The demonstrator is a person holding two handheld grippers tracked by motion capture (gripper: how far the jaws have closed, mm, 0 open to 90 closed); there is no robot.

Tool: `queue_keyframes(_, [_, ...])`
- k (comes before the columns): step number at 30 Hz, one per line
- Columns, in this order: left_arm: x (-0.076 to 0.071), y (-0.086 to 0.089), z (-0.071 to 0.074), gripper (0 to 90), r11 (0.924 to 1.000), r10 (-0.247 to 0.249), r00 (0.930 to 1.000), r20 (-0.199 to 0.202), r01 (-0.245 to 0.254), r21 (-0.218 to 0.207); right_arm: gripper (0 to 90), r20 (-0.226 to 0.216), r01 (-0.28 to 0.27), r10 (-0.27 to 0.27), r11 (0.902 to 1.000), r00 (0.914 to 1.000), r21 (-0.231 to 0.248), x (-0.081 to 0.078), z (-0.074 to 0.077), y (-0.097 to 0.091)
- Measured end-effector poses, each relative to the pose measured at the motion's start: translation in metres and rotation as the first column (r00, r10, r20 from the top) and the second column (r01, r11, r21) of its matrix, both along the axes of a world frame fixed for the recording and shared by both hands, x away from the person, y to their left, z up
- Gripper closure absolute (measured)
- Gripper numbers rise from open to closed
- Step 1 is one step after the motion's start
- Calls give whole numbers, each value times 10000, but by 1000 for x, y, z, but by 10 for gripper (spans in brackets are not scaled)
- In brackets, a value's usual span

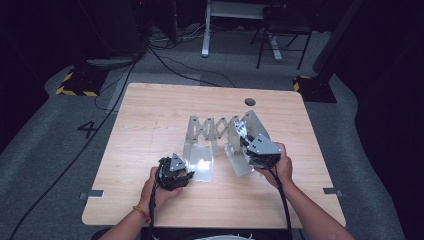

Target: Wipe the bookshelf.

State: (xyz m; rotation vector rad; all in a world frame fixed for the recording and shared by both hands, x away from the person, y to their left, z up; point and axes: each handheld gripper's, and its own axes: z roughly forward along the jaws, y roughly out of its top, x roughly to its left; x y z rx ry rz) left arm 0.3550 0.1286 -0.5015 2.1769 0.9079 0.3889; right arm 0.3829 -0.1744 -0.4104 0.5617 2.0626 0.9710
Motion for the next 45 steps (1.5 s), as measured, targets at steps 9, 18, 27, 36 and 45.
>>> queue_keyframes(9, [0,0,0,581,10000,-12,10000,-10,12,-11,814,-859,100,-157,9977,9962,-664,6,-38,-1])
queue_keyframes(18, [0,0,0,578,10000,-15,10000,-4,15,-20,813,-1940,-346,14,9852,9810,-1680,13,-66,4])
queue_keyframes(27, [0,0,0,576,10000,-15,10000,19,15,-18,815,-1695,-136,-378,9563,9848,-2922,10,-70,1])
queue_keyframes(36, [0,0,0,570,10000,-43,10000,-14,43,-29,816,-50,901,-967,9435,9953,-3188,0,-39,-19])
queue_keyframes(45, [0,0,0,570,10000,-36,10000,9,36,-5,816,1221,1352,-1133,9725,9860,-1895,-14,8,-33])
